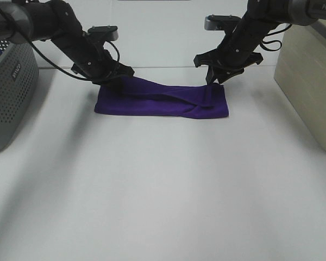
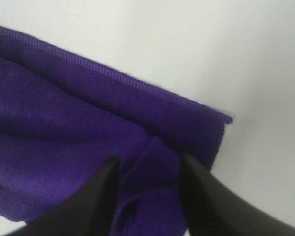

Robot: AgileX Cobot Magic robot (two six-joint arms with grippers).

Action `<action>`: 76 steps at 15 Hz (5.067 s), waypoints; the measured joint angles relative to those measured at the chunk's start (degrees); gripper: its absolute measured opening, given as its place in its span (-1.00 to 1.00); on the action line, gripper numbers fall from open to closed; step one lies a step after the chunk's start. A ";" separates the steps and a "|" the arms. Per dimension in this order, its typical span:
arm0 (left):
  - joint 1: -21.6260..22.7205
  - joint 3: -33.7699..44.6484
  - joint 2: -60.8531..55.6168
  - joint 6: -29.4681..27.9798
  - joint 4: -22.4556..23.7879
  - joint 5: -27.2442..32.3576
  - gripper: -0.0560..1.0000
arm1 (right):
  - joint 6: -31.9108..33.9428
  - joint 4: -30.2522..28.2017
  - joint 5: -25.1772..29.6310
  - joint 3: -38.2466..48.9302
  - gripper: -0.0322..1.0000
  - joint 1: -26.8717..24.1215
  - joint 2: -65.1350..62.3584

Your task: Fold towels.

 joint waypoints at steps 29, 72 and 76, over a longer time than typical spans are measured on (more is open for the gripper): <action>4.35 -16.16 11.69 -4.35 -15.18 21.72 0.40 | 4.41 1.20 22.06 -0.23 0.54 0.00 -9.45; -12.66 -19.31 7.51 7.68 -19.19 2.41 0.46 | 7.05 4.07 23.61 -0.23 0.54 0.00 -26.18; -9.22 -19.31 2.75 2.12 -5.10 9.68 0.47 | 6.53 2.75 23.61 -0.23 0.54 0.00 -26.81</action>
